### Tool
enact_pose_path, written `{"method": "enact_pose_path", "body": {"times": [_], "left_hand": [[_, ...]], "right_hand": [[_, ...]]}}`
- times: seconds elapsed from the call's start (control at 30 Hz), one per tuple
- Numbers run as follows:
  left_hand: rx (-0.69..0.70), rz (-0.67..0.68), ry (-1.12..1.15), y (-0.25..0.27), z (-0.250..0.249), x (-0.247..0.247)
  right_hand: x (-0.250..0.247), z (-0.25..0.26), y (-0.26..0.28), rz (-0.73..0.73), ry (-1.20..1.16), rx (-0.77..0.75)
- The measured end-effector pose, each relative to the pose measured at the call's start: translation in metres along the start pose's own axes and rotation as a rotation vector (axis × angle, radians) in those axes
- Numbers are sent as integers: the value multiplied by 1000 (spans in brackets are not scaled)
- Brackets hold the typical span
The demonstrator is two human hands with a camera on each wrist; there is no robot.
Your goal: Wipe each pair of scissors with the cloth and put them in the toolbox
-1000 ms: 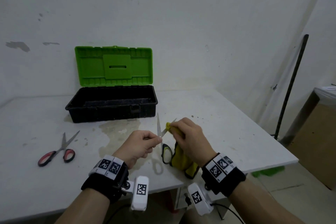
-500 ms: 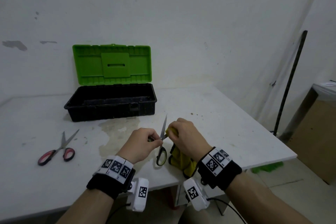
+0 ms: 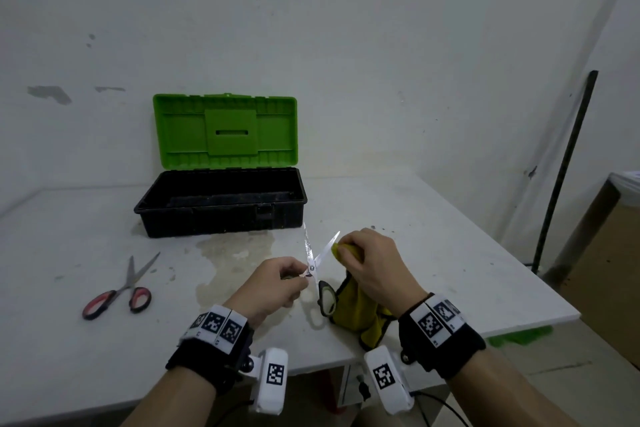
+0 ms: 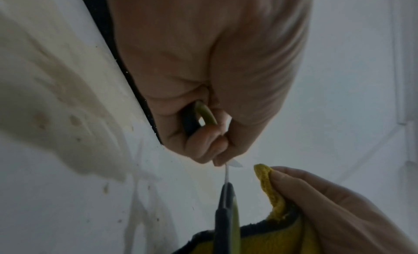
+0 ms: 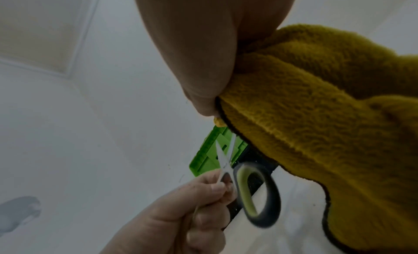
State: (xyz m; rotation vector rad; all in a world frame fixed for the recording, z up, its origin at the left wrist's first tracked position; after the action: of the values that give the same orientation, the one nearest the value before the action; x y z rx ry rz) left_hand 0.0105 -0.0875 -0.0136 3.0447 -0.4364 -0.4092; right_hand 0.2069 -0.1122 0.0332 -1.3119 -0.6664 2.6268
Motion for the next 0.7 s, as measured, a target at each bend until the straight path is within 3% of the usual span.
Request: {"method": "enact_pose_path", "body": {"times": [0.17,0.5,0.7], "left_hand": [[8,-55,103,0,0,-1],[32,-309,350,1,-6,0],[-41,-250,705,0,-8,6]], "right_hand": [[7,3,4,52,-10,2],[11,8,5,105,-18,7],[10,13,9,81,-59,-23]]}}
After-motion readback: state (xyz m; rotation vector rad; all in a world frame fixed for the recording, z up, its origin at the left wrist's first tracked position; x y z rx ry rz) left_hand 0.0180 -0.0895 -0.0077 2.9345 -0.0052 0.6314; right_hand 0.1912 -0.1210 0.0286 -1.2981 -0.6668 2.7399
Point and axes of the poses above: each hand's wrist, its own y-axis away from the middle knuckle, its own x-axis out of the palm, z = x × y, the point moved 2 cm from there along -y, towards the middle knuckle, and after that the axes turned 1 degree about -y, right-handed, at the moved point
